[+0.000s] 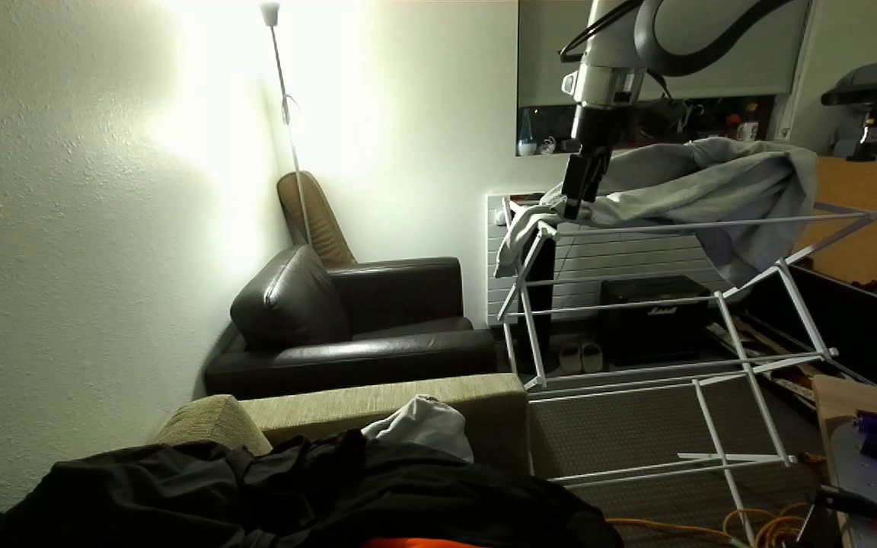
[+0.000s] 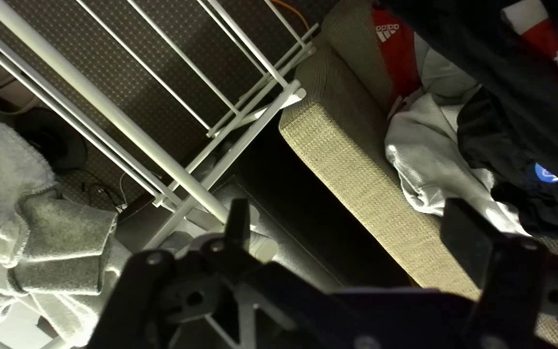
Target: Put the white jersey on the cloth hanger
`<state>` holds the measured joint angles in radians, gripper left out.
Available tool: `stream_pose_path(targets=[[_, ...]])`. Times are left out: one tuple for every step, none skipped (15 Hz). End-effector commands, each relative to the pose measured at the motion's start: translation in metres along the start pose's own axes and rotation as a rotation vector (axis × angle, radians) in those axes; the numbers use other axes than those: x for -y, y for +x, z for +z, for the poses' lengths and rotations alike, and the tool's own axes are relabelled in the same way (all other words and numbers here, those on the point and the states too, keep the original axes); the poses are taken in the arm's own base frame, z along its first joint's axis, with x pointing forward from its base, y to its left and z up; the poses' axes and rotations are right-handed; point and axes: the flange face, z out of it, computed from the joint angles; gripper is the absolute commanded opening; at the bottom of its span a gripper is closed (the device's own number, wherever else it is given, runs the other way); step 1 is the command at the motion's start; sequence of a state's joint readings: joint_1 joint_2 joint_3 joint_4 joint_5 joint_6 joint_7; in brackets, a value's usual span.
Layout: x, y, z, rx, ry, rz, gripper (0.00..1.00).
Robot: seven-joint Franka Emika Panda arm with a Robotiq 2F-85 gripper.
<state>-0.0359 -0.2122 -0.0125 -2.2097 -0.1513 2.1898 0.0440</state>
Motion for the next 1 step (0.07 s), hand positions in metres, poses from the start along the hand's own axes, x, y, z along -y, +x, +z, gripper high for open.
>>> stream_pose_path(targets=[[0.0, 0.0002, -0.0003, 0.001, 0.0, 0.0, 1.0]])
